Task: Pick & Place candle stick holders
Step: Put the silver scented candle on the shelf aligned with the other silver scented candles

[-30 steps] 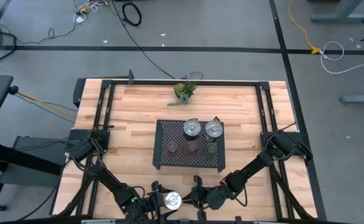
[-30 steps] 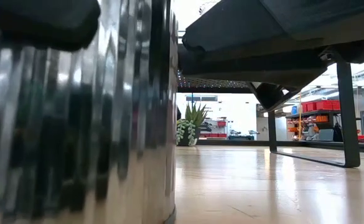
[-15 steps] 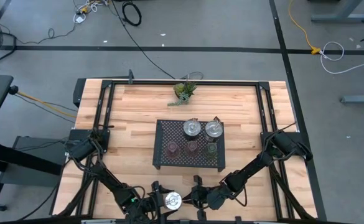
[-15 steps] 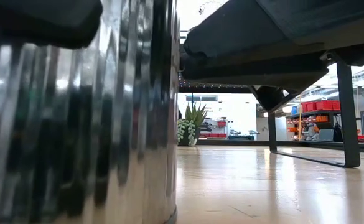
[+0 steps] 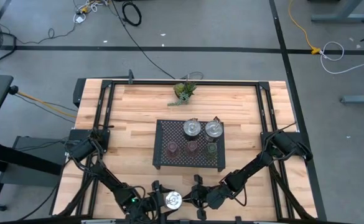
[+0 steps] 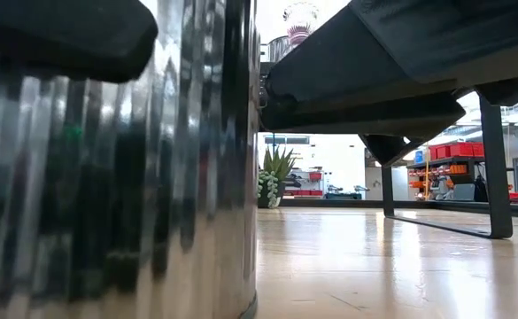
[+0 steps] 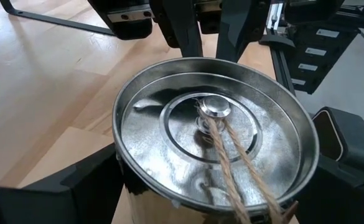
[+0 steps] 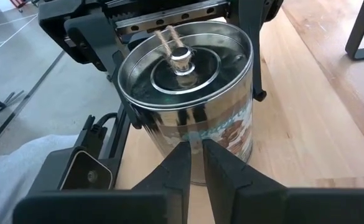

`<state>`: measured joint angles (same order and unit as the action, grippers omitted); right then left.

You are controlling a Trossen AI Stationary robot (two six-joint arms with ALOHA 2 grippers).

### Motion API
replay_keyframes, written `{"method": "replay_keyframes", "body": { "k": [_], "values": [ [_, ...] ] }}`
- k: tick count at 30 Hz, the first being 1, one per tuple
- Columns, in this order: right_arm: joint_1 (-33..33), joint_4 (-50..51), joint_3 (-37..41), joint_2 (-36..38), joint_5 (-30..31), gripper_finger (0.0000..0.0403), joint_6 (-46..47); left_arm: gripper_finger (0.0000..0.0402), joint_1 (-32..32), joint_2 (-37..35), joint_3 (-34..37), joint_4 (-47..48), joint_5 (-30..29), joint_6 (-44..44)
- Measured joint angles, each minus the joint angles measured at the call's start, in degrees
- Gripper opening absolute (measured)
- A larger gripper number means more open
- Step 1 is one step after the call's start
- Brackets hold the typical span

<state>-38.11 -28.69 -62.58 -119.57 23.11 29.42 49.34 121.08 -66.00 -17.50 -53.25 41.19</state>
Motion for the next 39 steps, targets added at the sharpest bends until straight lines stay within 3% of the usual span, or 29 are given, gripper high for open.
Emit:
{"method": "replay_keyframes", "body": {
  "k": [20, 31, 39],
  "values": [
    [0.05, 2.38, 0.19, -0.13, -2.89, 0.0047, -1.19, 0.0366, 1.61, -1.06, -5.35, -3.31, -4.46, -15.02],
    [0.07, 2.71, 0.16, -0.13, -2.82, 0.0047, -1.21, 0.0366, 4.2, -8.83, -6.38, -2.02, -14.52, -26.52],
    [0.04, 2.58, 0.16, -0.13, -3.04, 0.0047, -1.19, 0.0366, 4.26, -17.58, -6.38, 0.07, -18.57, -35.38]
  ]
}}
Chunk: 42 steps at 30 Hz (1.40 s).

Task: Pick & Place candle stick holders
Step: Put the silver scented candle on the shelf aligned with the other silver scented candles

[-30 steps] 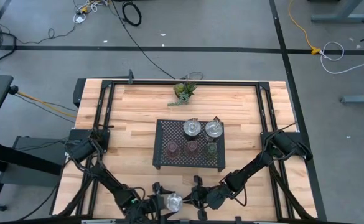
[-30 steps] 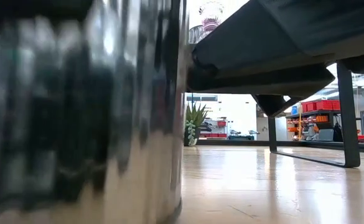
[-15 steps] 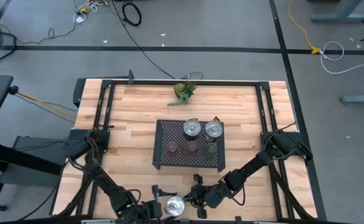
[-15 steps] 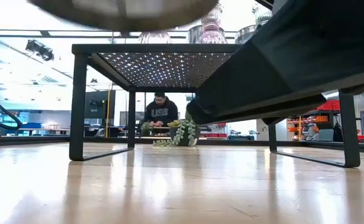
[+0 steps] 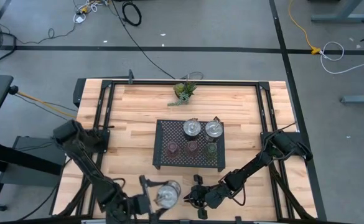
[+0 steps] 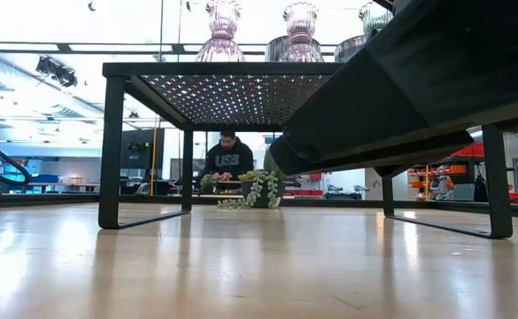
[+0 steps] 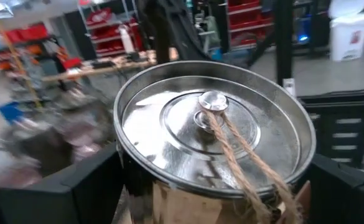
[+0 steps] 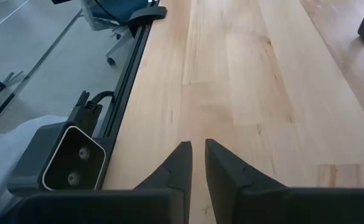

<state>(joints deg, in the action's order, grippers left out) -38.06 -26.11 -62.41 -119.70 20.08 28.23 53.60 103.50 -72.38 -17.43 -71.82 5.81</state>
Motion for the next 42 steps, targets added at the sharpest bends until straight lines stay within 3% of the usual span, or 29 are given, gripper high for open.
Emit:
{"method": "replay_keyframes", "body": {
  "k": [14, 18, 24, 28, 42],
  "values": [
    [-0.04, -0.02, 0.0, 0.04, -0.02, 0.0047, 0.39, 0.0366, -0.8, -16.64, 0.07, 26.35, -7.89, 2.21],
    [-0.04, -0.02, -0.02, 0.09, -0.02, 0.0047, 0.42, 0.0366, -2.3, -21.22, 0.07, 41.29, -7.74, 11.9],
    [-0.04, -0.01, -0.04, 0.09, -0.01, 0.0047, 0.42, 0.0366, -7.39, -26.95, 0.07, 67.85, -4.34, 33.73],
    [-0.07, -0.02, -0.04, 0.09, 0.0, 0.0047, 0.42, 0.0366, -10.96, -28.71, 0.07, 79.3, -3.12, 44.05],
    [-0.15, -0.01, -0.04, 0.09, -0.02, 0.0047, 0.9, 0.0366, -17.82, -30.33, 3.99, 80.93, -0.41, 44.11]
  ]
}}
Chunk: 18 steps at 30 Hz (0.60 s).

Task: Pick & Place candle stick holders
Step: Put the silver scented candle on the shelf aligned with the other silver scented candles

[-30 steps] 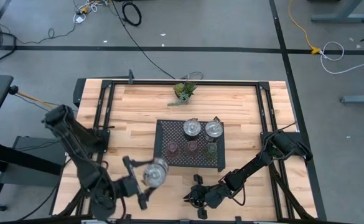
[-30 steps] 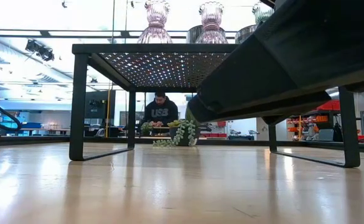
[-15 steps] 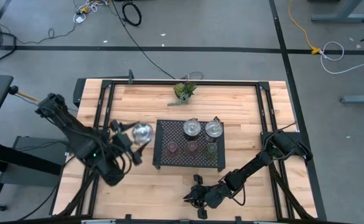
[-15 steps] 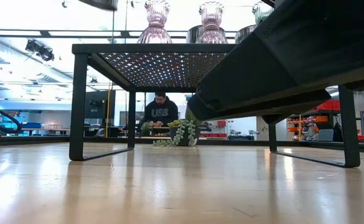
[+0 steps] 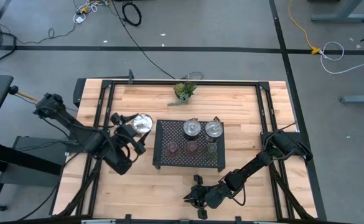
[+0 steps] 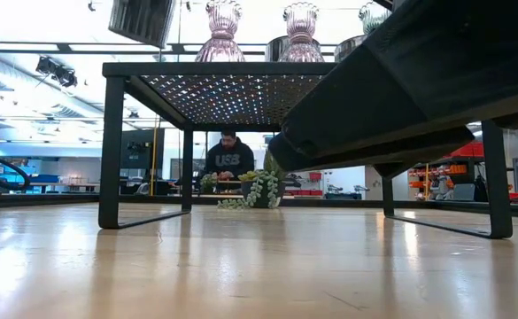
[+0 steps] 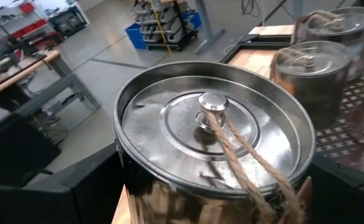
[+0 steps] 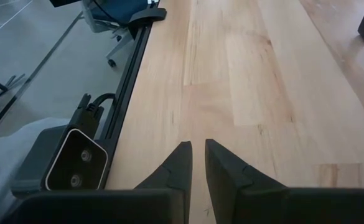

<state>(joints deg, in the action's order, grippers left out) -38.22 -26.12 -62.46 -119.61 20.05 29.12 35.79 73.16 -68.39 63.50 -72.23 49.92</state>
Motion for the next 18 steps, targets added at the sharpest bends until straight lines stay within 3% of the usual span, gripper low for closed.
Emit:
{"method": "replay_keyframes", "body": {
  "k": [4, 10, 18],
  "values": [
    [0.0, -0.01, 0.0, 0.0, 0.0, 0.0047, -0.12, 0.0366, -1.79, -0.83, 3.2, -3.71, 1.42, -1.25],
    [0.0, -0.29, 0.0, 0.02, 0.02, 0.0047, -0.66, 0.0366, -6.35, -0.96, 6.76, -19.36, 5.92, -15.48],
    [-0.08, -0.1, 0.0, 0.02, -0.6, 0.0047, -0.66, 0.0366, -18.86, -0.96, 10.63, -40.39, 21.72, -34.18]
  ]
}}
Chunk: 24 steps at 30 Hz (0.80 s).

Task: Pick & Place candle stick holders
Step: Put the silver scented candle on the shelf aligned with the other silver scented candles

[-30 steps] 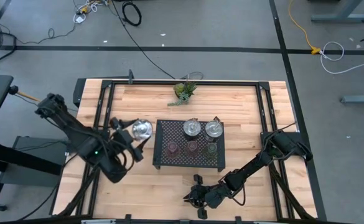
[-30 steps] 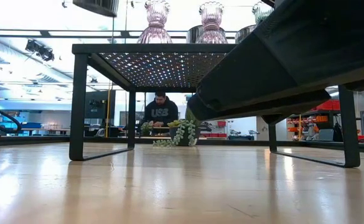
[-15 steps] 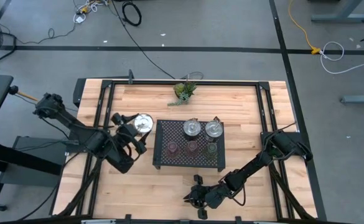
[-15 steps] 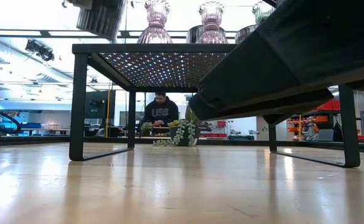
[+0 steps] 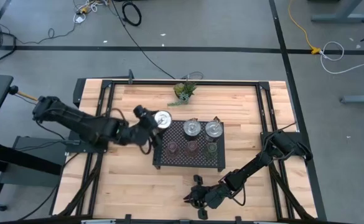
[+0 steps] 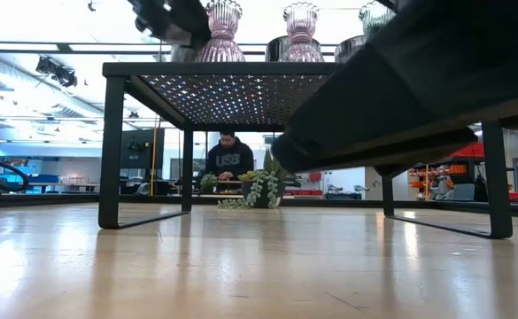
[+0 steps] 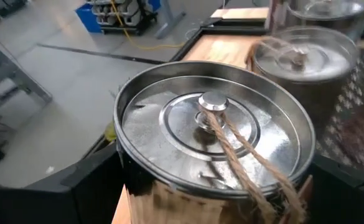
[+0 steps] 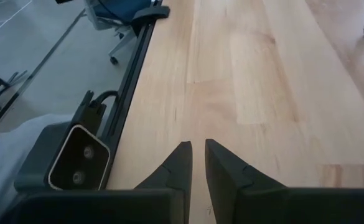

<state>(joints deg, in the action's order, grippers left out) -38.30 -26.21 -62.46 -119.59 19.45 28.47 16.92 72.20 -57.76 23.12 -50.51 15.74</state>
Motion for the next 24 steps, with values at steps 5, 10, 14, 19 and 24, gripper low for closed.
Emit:
{"method": "replay_keyframes", "body": {
  "k": [5, 10, 14, 19, 24],
  "values": [
    [-0.09, 0.53, 0.0, 0.0, -0.95, 0.0047, -0.01, 0.0366, -4.28, 0.0, 0.18, -3.5, 8.15, -3.21],
    [-0.35, 0.56, 0.0, 0.0, -0.96, 0.0047, 0.37, 0.0366, -6.56, 0.02, 0.18, -3.88, 14.41, -4.26],
    [-0.38, 0.52, 0.0, 0.0, -0.45, 0.0047, 0.48, 0.0366, -6.87, 0.02, 0.18, -6.88, 17.2, -5.92],
    [-0.42, 0.52, 0.0, 0.0, -0.42, 0.0047, 0.63, 0.0366, -6.79, 0.02, 0.18, -8.74, 18.41, -7.73],
    [-0.45, 0.52, 0.0, 0.0, -0.45, 0.0047, 0.8, 0.0366, -7.9, 0.59, 0.15, -8.51, 19.79, -7.53]
  ]
}}
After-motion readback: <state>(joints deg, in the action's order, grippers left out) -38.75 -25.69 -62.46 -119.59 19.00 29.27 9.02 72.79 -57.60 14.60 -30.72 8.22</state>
